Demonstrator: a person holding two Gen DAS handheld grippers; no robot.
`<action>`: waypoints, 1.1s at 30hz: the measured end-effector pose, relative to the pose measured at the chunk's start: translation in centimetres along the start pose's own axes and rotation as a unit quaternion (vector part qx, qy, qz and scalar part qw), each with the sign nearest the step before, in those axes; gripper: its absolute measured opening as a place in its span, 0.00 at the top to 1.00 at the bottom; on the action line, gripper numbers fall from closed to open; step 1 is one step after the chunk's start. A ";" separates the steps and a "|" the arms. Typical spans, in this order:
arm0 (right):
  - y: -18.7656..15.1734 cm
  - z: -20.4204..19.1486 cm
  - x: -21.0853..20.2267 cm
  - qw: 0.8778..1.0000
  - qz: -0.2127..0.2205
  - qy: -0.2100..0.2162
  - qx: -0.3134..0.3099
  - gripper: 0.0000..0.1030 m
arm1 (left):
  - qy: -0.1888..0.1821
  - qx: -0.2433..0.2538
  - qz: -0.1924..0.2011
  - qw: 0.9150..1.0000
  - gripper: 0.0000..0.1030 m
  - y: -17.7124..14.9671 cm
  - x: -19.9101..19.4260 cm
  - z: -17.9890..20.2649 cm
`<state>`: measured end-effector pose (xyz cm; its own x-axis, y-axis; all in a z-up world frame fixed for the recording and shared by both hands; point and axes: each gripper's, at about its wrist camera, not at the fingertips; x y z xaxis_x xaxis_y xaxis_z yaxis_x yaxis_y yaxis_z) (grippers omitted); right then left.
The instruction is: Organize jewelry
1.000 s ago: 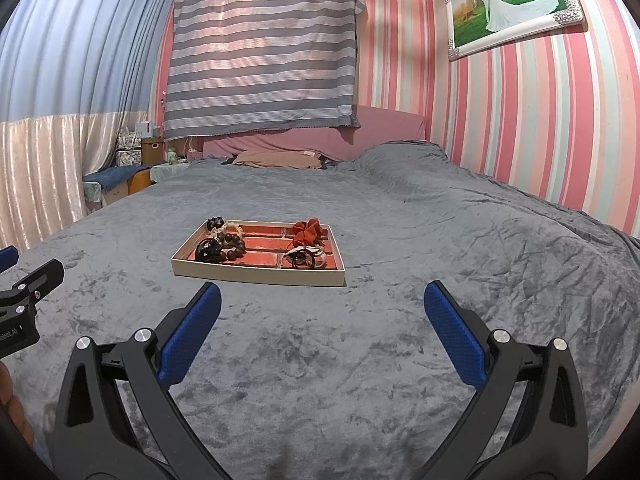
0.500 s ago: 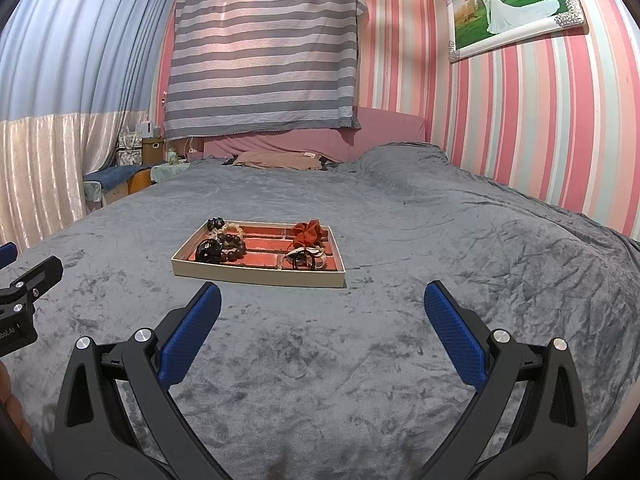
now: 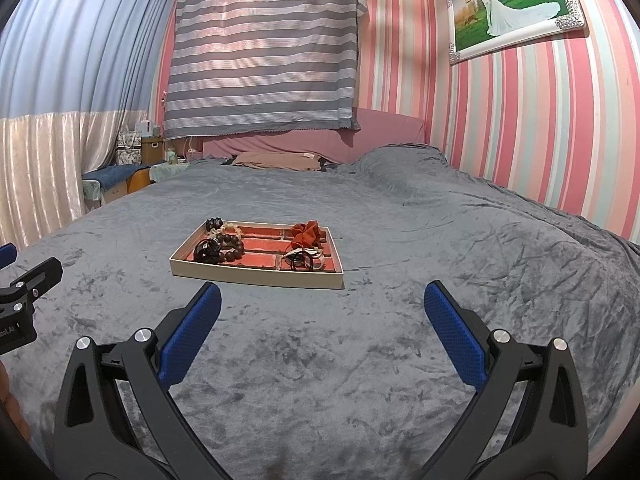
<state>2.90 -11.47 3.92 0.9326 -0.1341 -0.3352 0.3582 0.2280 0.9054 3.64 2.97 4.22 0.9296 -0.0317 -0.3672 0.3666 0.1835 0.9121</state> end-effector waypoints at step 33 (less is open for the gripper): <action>0.1 0.1 0.2 1.000 -0.004 0.002 0.000 0.04 | 0.006 0.000 -0.002 1.000 0.04 -0.2 0.0 -0.3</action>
<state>3.10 -11.59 3.98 0.9300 -0.1320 -0.3430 0.3652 0.2278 0.9026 3.61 3.28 3.99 0.9276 -0.0202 -0.3729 0.3701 0.1831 0.9108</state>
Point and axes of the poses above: each gripper's, at about its wrist camera, not at the fingertips, and x roughly the way its jaws point, z to its right, y to its top, and after that the axes turned 11 degrees about -x, right-handed
